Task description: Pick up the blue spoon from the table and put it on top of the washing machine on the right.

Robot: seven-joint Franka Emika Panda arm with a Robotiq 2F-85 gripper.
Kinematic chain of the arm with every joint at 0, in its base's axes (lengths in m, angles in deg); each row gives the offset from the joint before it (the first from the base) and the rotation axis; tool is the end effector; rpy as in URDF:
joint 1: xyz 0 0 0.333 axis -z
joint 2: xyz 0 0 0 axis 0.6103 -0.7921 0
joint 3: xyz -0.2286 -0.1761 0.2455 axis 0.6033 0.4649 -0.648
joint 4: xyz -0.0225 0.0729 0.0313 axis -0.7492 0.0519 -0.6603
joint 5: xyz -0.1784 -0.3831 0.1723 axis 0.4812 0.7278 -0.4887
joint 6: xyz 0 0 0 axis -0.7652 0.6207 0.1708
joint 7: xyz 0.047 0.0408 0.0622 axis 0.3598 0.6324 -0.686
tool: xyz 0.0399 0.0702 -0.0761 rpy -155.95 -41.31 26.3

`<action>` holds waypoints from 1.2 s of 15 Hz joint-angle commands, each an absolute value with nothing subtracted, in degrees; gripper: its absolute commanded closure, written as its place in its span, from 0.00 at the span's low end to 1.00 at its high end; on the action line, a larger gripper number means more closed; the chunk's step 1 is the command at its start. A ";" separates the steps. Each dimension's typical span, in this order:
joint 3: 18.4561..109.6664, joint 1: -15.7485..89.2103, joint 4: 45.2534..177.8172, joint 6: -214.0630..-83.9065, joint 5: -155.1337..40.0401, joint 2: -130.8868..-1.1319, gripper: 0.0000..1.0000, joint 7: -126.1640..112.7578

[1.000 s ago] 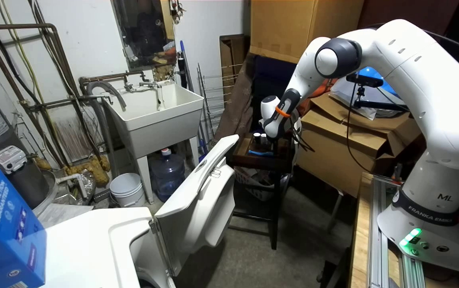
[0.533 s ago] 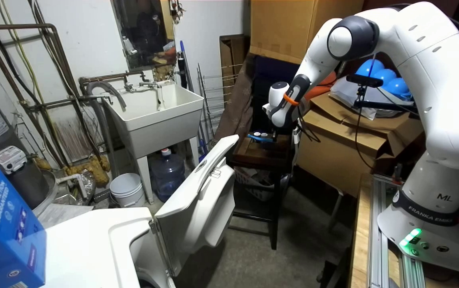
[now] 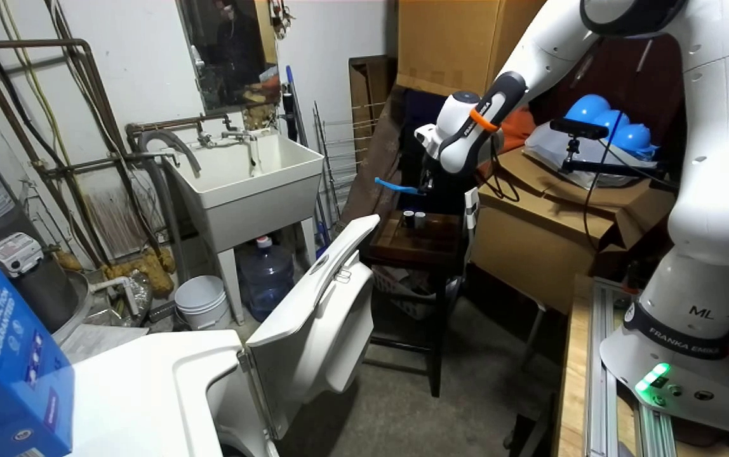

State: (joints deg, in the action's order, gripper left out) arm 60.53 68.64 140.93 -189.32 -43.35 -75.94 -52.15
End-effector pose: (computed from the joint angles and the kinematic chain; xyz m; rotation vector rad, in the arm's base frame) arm 0.5871 -0.3319 0.2363 2.6855 0.6250 0.4415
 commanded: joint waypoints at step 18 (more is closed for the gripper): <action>34.74 72.64 166.75 -193.87 -40.86 -48.92 0.99 -65.02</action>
